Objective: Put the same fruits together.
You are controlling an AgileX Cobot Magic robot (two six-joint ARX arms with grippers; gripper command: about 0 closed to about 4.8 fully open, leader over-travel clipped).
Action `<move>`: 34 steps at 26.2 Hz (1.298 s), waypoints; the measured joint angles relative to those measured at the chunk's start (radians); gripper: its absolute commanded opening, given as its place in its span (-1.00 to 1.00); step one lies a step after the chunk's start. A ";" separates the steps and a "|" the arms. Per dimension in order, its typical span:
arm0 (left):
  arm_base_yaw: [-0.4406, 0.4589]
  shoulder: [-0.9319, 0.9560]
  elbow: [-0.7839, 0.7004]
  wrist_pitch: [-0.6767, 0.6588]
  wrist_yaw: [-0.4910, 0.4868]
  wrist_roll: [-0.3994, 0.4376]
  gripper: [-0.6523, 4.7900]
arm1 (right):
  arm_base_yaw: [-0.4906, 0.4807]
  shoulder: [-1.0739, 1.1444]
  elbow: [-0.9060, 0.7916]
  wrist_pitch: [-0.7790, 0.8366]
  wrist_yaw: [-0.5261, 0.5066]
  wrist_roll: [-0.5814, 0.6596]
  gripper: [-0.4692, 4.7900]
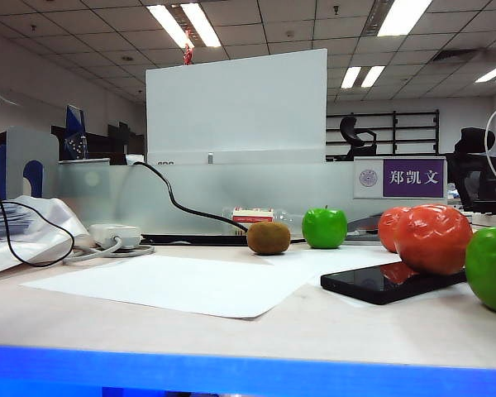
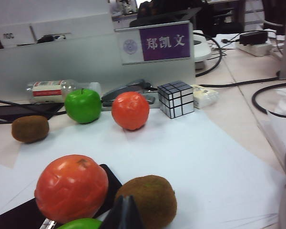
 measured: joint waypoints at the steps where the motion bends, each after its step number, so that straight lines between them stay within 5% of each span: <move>1: 0.000 0.000 0.000 0.000 0.000 0.000 -0.77 | 0.002 0.000 0.000 0.000 -0.002 0.000 -0.82; 15: 0.000 0.000 0.000 -0.113 -0.086 0.077 -0.77 | 0.002 0.000 0.000 0.000 -0.005 0.000 -0.82; 17: 0.000 0.000 0.000 -0.108 -0.021 -0.016 -0.67 | 0.002 0.000 0.000 0.000 -0.039 0.002 -0.82; 20: 0.000 0.000 0.000 -0.030 0.181 -0.039 -0.40 | 0.002 0.000 0.000 0.002 -0.139 0.002 -0.82; 21: 0.000 0.000 0.001 -0.005 0.223 -0.039 -0.14 | 0.002 0.000 0.000 0.005 -0.168 0.003 -0.82; 24: -0.001 0.010 0.042 0.017 0.290 -0.053 0.02 | 0.002 0.000 0.000 0.061 -0.290 0.012 -0.82; 26: -0.001 0.041 0.081 0.062 0.346 -0.086 0.33 | 0.002 0.000 0.000 0.094 -0.318 0.050 -0.47; 27: -0.002 0.060 0.103 0.084 0.360 -0.089 0.60 | 0.002 0.000 0.000 0.106 -0.322 0.063 0.33; 28: -0.016 0.100 0.145 0.117 0.364 -0.083 0.70 | 0.002 0.000 0.000 0.119 -0.330 0.074 0.58; 30: -0.052 0.195 0.230 0.142 0.369 -0.023 0.99 | 0.002 0.000 0.000 0.122 -0.335 0.082 0.71; 34: -0.164 0.457 0.389 0.142 0.408 0.097 1.00 | 0.002 0.000 0.000 0.187 -0.340 0.144 1.00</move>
